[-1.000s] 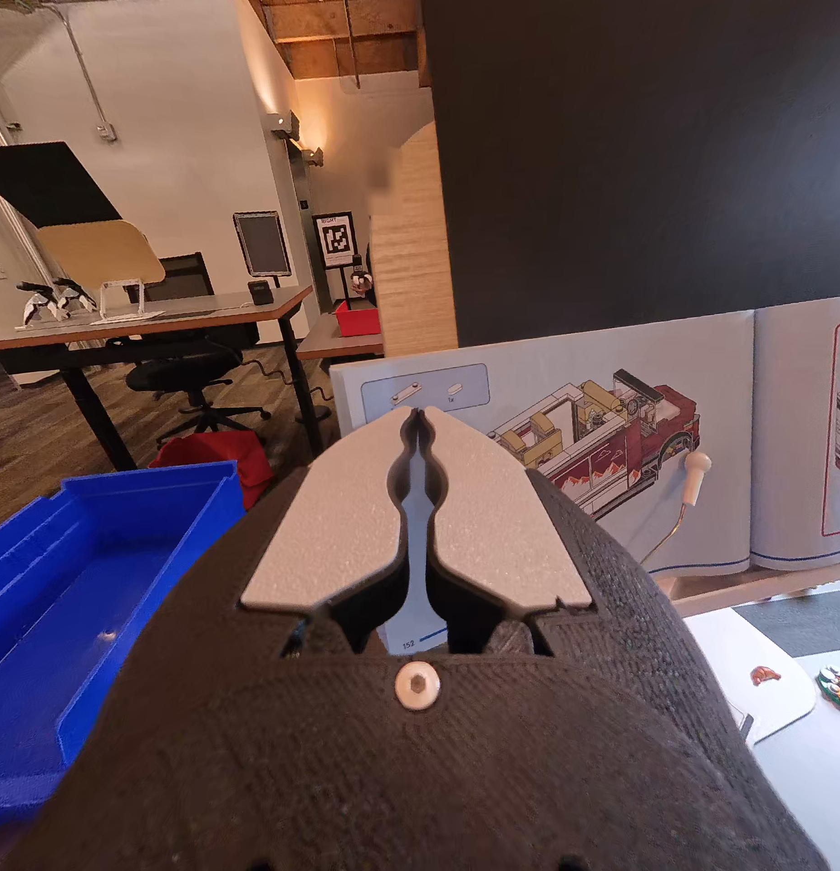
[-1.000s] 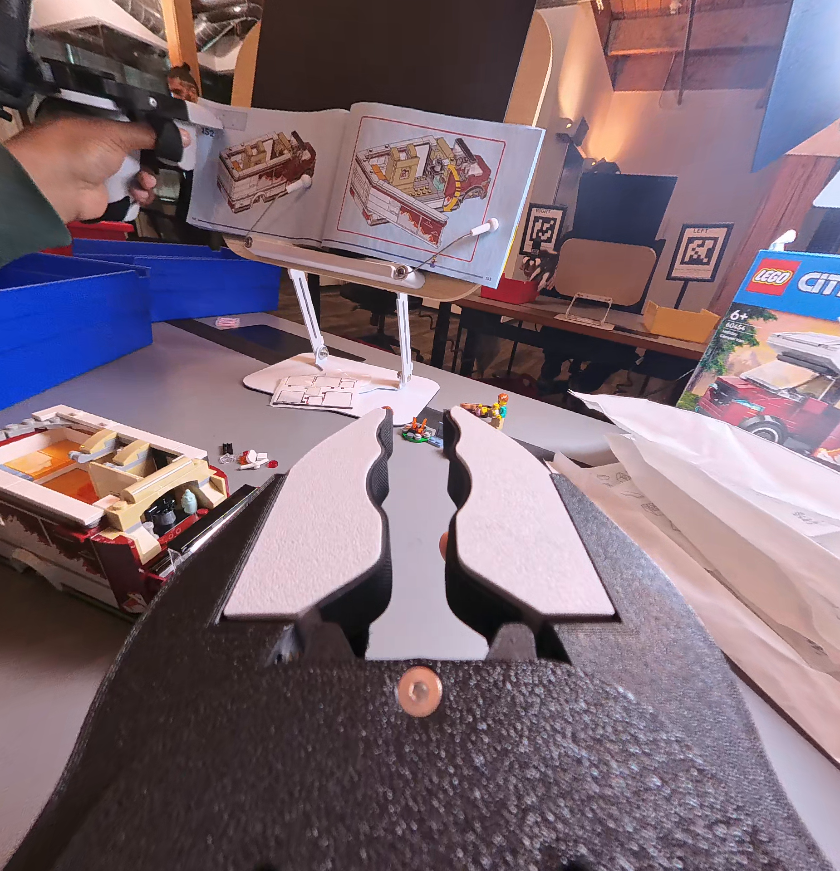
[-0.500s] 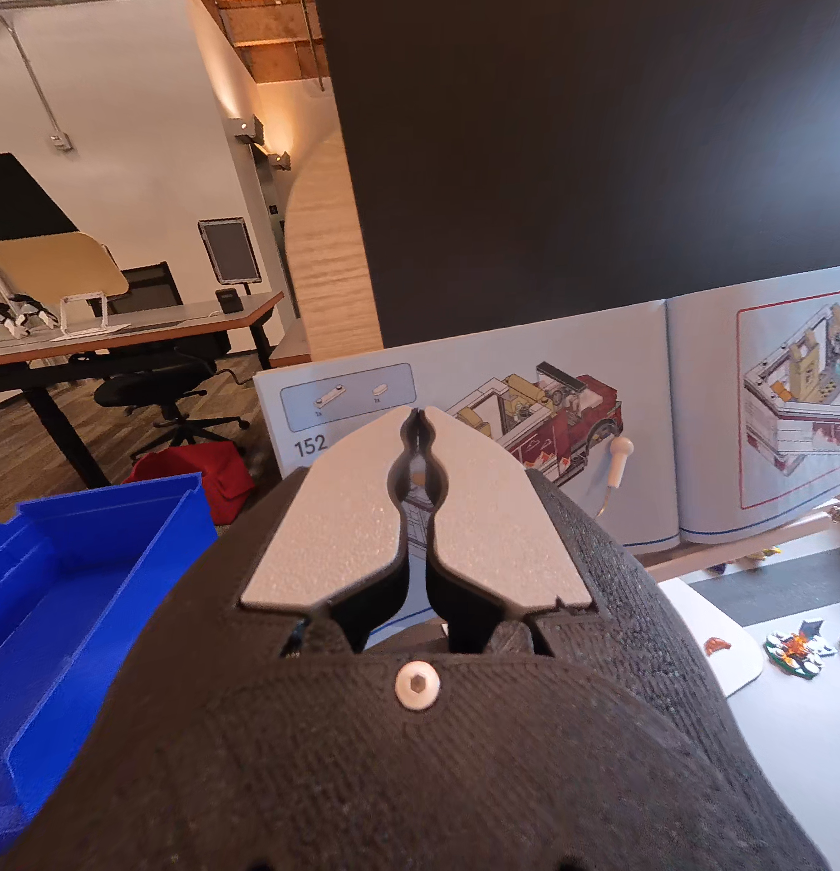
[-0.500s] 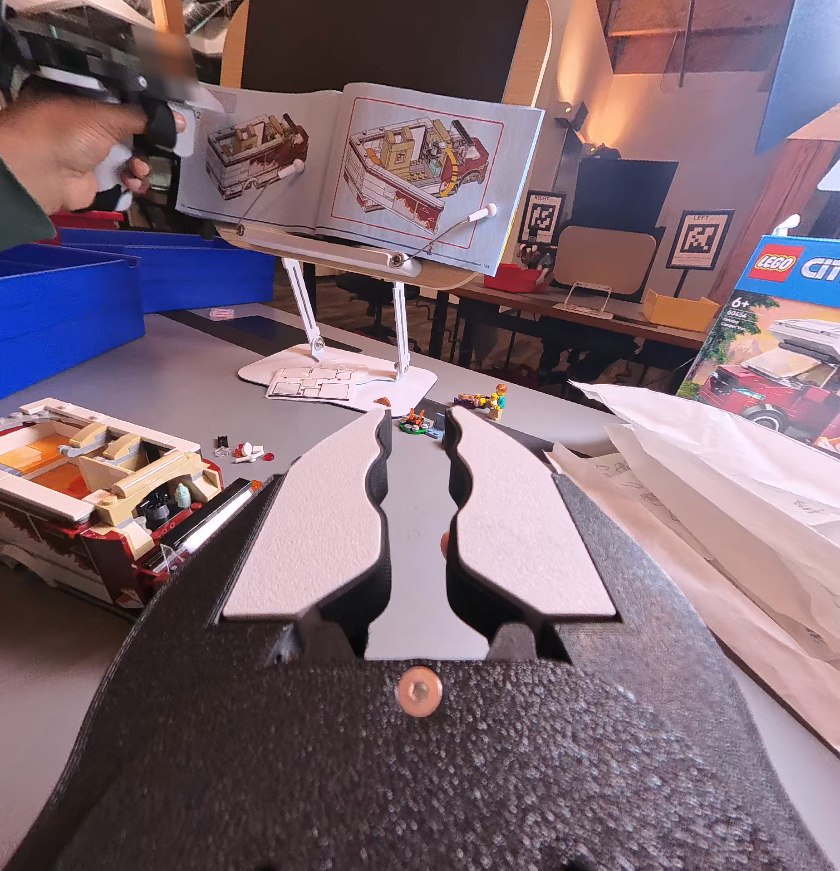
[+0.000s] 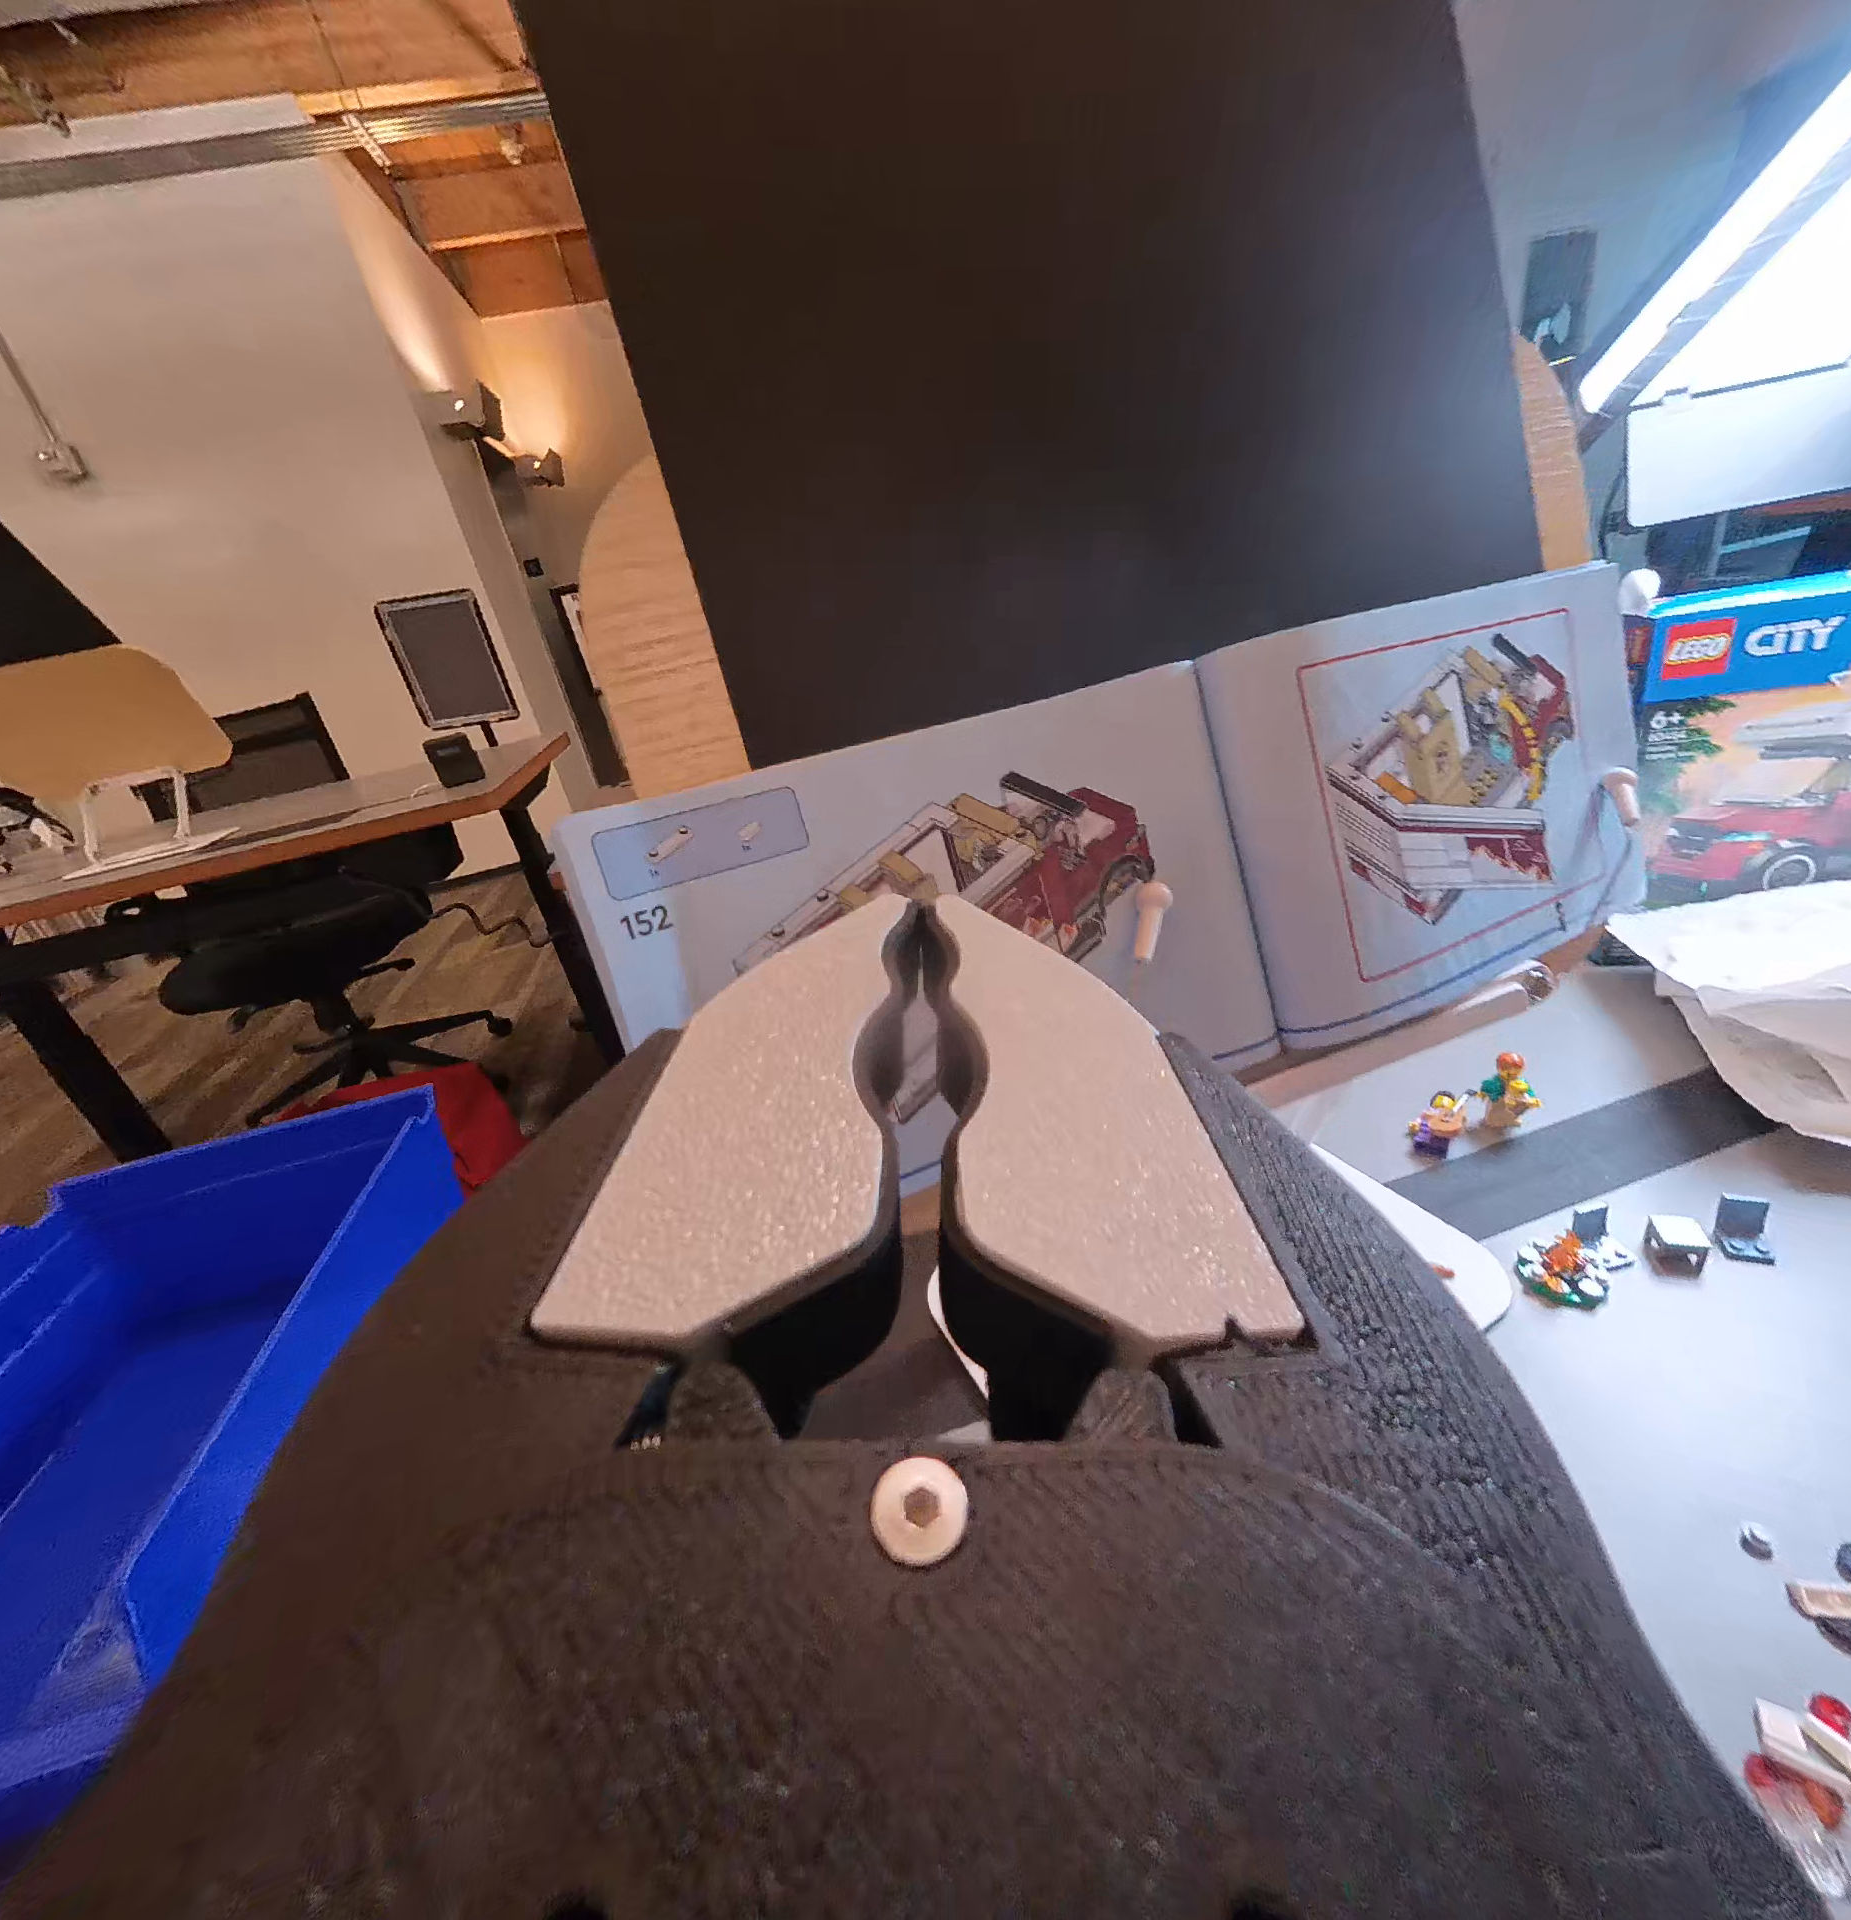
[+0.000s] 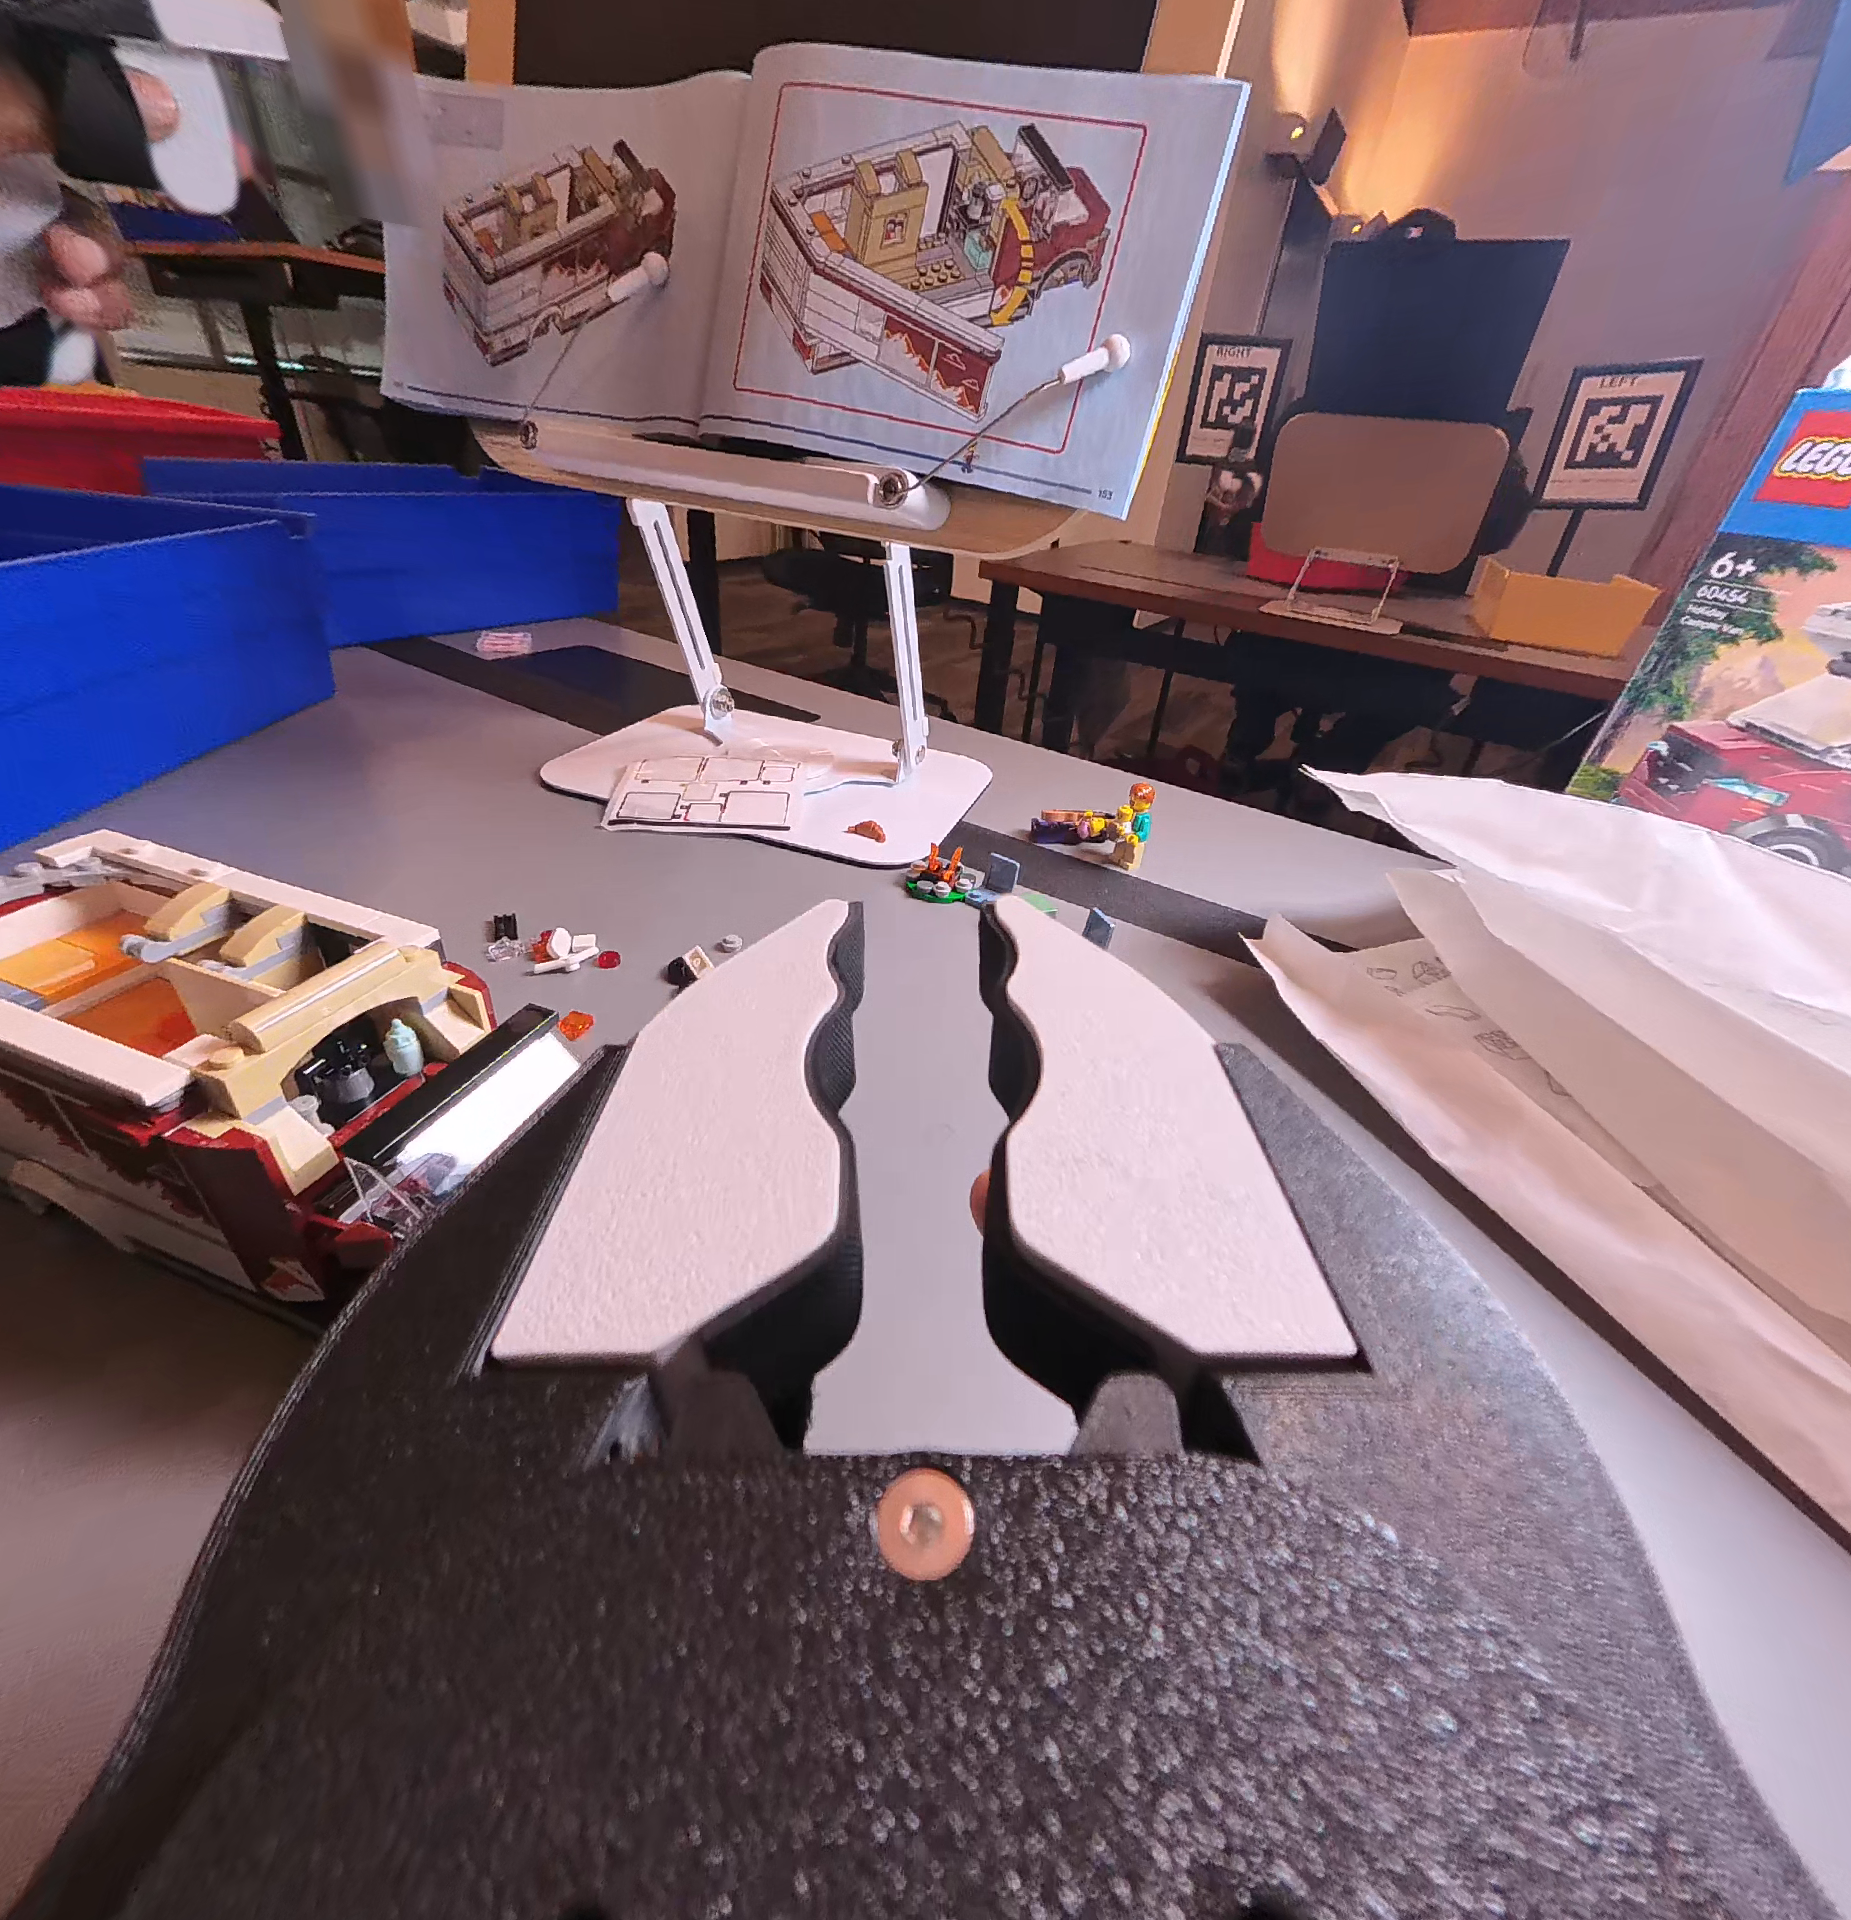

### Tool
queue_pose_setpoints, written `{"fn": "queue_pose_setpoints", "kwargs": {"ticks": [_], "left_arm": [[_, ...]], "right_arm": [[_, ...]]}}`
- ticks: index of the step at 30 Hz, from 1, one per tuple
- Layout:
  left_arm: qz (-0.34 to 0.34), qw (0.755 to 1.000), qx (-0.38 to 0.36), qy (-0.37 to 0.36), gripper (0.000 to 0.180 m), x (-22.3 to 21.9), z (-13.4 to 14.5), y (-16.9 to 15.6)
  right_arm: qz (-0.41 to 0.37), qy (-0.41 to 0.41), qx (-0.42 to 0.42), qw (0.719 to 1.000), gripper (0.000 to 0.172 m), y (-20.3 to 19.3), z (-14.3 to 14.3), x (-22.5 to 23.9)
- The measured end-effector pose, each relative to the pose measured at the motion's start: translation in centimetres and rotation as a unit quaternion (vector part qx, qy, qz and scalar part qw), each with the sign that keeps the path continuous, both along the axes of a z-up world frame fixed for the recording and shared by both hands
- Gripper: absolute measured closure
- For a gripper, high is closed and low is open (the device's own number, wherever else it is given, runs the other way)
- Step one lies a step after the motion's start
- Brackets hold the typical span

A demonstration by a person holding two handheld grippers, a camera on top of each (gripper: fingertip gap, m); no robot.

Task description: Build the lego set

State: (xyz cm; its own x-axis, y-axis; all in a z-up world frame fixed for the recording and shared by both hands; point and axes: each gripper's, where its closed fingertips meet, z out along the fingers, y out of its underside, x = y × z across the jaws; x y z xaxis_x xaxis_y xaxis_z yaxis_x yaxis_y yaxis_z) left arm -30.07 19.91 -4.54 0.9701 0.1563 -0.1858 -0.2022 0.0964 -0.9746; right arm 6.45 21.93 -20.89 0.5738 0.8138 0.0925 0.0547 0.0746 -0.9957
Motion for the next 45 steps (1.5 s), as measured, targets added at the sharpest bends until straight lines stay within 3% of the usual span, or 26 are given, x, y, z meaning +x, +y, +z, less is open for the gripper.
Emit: {"fn": "queue_pose_setpoints", "kwargs": {"ticks": [5, 9, 15, 18, 23, 31, 41, 45], "left_arm": [[-0.045, 0.999, -0.017, 0.008, 0.180, 3.2, -1.8, -3.0], [-0.130, 0.990, -0.035, -0.032, 0.180, 9.0, -4.2, -6.6], [-0.178, 0.978, -0.072, -0.079, 0.180, 14.8, -10.3, -11.4], [-0.156, 0.981, -0.108, -0.038, 0.167, 14.7, -13.8, -12.2], [-0.157, 0.978, -0.132, -0.033, 0.165, 14.2, -15.8, -12.3], [-0.175, 0.973, -0.152, -0.024, 0.166, 14.8, -16.9, -12.2], [-0.182, 0.970, -0.156, -0.027, 0.168, 15.1, -17.0, -12.3], [-0.186, 0.969, -0.161, -0.024, 0.169, 15.4, -17.2, -12.3]], "right_arm": [[0.036, -0.020, -0.007, 0.999, 0.151, -0.4, -0.6, -1.0], [0.191, -0.099, 0.009, 0.976, 0.151, -2.7, -0.3, -4.8], [0.356, -0.288, 0.009, 0.889, 0.151, -2.6, -2.9, -11.9], [0.396, -0.358, -0.001, 0.846, 0.151, -2.6, -5.5, -15.2], [0.420, -0.440, -0.012, 0.794, 0.151, -3.5, -9.0, -17.5], [0.400, -0.476, -0.006, 0.783, 0.171, -3.2, -10.4, -18.2], [0.389, -0.437, 0.038, 0.810, 0.172, -3.6, -7.3, -17.7], [0.393, -0.459, 0.026, 0.797, 0.172, -3.6, -7.8, -17.7]]}}
